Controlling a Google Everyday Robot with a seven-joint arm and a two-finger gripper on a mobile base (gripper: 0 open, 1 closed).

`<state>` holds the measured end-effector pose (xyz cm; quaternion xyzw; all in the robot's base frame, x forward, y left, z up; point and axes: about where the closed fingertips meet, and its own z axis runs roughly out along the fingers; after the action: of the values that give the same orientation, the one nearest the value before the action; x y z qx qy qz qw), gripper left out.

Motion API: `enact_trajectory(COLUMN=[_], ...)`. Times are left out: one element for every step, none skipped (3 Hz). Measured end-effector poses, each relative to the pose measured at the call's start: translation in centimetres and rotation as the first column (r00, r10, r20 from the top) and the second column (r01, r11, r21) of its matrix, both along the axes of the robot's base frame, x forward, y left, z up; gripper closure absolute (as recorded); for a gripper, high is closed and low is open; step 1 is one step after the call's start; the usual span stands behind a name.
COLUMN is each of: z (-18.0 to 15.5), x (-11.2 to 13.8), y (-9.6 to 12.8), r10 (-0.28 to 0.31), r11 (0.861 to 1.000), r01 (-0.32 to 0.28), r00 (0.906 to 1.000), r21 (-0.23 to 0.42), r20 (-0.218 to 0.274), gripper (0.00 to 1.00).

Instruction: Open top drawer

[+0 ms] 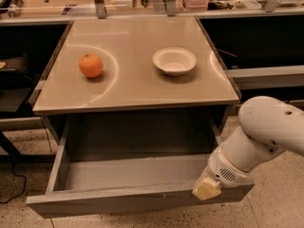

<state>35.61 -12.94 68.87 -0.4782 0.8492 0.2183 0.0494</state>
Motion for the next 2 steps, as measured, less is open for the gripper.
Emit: enact_trajectory(z=[-0.86, -1.31], x=[-4.11, -4.82], y=[-0.03, -0.17], r10=[-0.018, -0.022], r11=[1.000, 1.000], r01=[0.020, 0.024], r00=[0.9979, 0.9967], r21=[0.020, 0.018], r20=[-0.062, -0.078], gripper=[1.00, 0.82])
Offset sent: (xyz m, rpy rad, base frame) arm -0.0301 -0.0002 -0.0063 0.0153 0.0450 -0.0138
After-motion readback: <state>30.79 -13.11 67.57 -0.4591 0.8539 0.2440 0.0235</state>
